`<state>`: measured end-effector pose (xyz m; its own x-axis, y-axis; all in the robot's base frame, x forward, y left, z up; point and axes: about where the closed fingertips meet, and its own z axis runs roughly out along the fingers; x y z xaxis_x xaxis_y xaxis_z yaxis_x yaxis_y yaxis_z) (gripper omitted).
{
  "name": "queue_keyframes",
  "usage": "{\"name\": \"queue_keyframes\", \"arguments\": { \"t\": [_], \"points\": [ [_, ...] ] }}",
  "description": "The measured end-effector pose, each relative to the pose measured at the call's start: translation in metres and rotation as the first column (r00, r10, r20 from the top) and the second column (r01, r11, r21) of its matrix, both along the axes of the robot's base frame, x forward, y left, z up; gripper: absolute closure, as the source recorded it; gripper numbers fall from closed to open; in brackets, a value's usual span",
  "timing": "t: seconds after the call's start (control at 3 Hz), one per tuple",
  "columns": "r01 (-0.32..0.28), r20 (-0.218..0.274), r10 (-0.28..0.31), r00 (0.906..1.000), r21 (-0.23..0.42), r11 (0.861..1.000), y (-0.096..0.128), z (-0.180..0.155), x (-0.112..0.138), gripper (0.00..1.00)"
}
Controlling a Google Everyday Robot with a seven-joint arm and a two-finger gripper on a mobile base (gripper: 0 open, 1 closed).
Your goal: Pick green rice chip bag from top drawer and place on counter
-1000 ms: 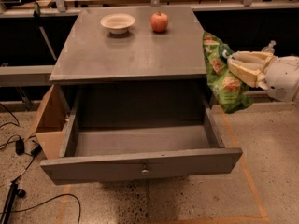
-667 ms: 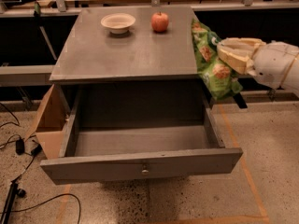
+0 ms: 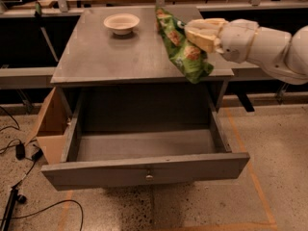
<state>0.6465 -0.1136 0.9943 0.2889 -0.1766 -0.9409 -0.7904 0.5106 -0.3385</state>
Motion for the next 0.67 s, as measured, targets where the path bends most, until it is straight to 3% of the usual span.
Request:
{"name": "queue_keyframes", "arguments": {
  "t": [0.33, 0.67],
  "points": [
    [-0.075, -0.009, 0.075, 0.9972, -0.004, 0.997, 0.04, -0.011, 0.029, 1.0],
    [-0.091, 0.002, 0.091, 0.9958, -0.022, 0.996, 0.062, -0.02, 0.059, 1.0]
  ]
}}
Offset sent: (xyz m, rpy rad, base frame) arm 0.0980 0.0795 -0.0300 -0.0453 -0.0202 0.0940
